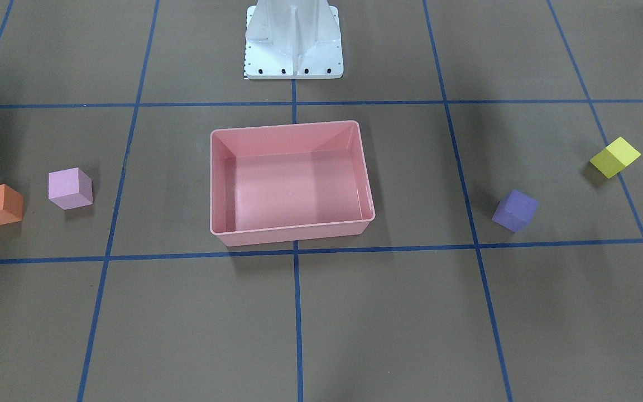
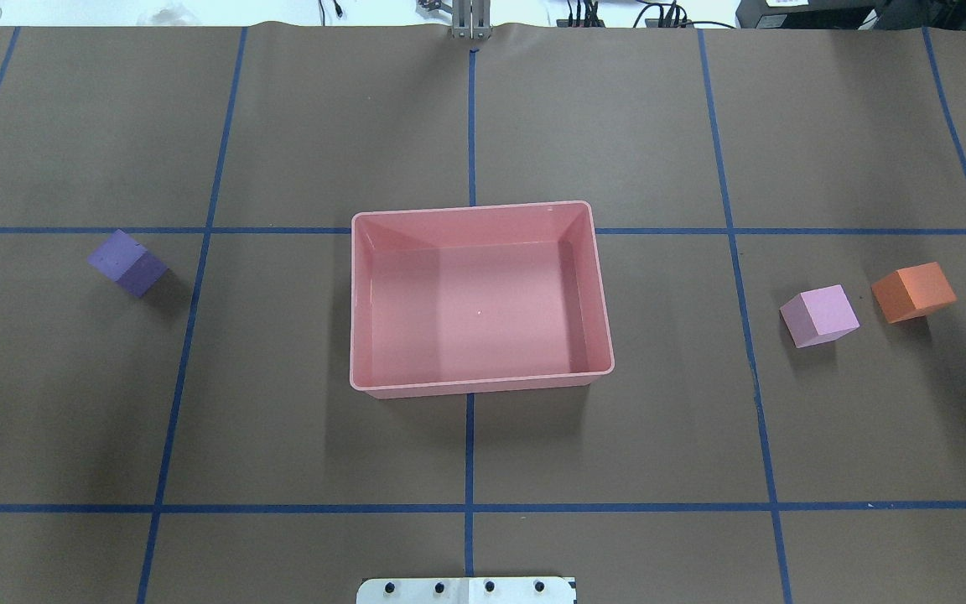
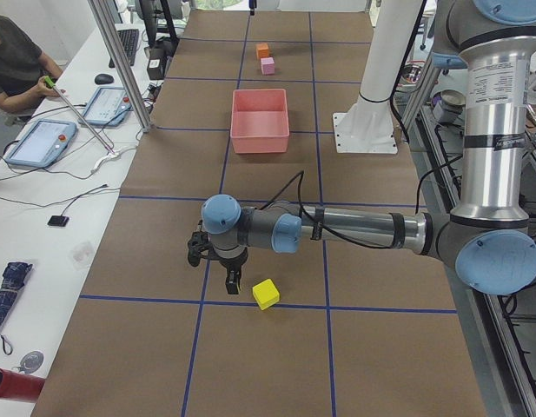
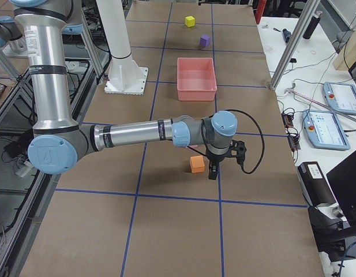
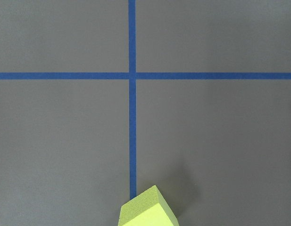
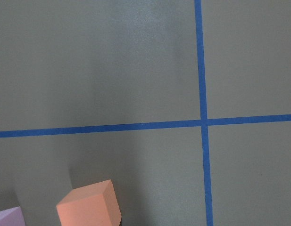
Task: Place blocks into pink bin with both arms
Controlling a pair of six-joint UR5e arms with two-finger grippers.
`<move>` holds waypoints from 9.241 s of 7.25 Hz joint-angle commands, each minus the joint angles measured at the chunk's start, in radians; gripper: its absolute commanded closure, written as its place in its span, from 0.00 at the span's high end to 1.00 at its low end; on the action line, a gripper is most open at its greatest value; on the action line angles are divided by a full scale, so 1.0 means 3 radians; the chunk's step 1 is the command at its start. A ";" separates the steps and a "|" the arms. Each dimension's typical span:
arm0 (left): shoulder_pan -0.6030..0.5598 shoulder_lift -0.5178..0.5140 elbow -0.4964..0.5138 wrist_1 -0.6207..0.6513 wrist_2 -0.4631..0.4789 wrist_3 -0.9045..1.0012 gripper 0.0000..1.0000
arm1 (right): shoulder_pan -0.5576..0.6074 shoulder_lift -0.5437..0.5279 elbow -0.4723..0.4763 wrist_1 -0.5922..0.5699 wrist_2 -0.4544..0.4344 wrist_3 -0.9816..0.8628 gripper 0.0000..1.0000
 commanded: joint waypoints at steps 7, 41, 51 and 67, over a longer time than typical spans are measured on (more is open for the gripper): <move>0.0010 0.0083 0.0031 -0.0476 0.0010 0.0008 1.00 | 0.0028 -0.0224 0.0216 -0.0009 0.0250 -0.0016 1.00; 0.1549 -0.0617 0.0318 -0.1656 0.0348 -0.4359 0.99 | -0.2800 0.2056 0.0084 0.0278 -0.1303 0.3706 0.44; 0.1707 -0.0940 0.0701 -0.1645 0.0475 -0.4630 0.97 | -0.2831 0.2056 -0.0090 0.0564 -0.1369 0.3711 0.91; 0.2980 -0.2719 0.0103 0.0155 0.1585 -0.5683 0.00 | -0.1618 0.0206 0.0345 0.0792 -0.0618 0.1681 0.99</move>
